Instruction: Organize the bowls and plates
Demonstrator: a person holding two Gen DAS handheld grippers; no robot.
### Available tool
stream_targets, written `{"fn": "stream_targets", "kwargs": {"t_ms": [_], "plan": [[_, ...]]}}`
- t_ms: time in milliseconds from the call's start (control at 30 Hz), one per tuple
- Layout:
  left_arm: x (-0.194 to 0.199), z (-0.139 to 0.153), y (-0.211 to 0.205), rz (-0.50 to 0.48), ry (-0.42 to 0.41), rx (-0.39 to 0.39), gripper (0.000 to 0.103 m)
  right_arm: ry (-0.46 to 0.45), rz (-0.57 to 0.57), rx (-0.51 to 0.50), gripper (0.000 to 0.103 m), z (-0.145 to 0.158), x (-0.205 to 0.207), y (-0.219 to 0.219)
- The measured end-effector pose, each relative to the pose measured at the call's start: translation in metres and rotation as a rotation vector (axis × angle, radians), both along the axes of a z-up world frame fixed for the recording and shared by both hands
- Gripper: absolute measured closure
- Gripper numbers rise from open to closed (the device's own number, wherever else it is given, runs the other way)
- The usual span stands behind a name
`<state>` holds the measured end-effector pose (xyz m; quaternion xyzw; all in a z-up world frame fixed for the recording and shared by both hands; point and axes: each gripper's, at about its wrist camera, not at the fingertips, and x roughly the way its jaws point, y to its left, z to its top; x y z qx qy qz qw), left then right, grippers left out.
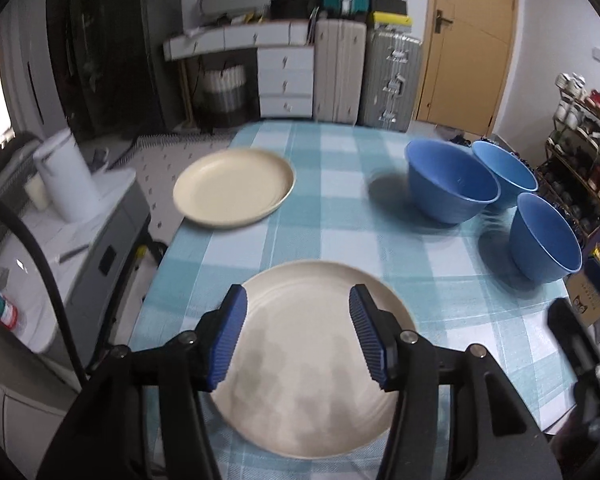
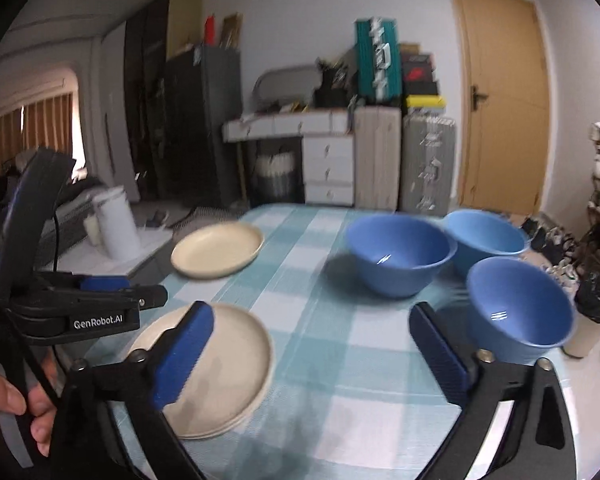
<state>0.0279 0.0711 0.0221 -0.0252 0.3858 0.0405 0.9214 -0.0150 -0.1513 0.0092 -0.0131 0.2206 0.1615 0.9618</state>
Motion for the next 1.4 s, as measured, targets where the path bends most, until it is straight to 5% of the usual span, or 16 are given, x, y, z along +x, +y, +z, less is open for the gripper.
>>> {"fn": "stream_targets", "kwargs": {"t_ms": [100,133,233,833,1067,1400], "plan": [[-0.007,0.003,-0.013,0.002,-0.078,0.049,0.009,-0.021,-0.032,0.058,0.001,0.003,-0.010,-0.024],[-0.011,0.005,-0.014,0.003,-0.113,0.054,0.008,-0.016,-0.047,0.073,0.001,0.002,-0.013,-0.031],[-0.018,0.006,-0.019,-0.013,-0.173,0.068,0.007,-0.009,-0.076,0.086,0.001,0.001,-0.017,-0.040],[-0.008,0.000,0.003,0.017,-0.141,-0.001,0.004,-0.008,-0.040,-0.073,0.001,-0.005,-0.018,0.001],[0.012,0.033,0.040,0.033,-0.156,0.086,0.004,0.048,-0.015,0.019,0.001,0.003,0.002,0.017],[0.079,0.044,0.127,0.124,-0.039,0.028,0.004,0.107,0.127,0.059,0.001,0.052,0.075,0.092]]}}
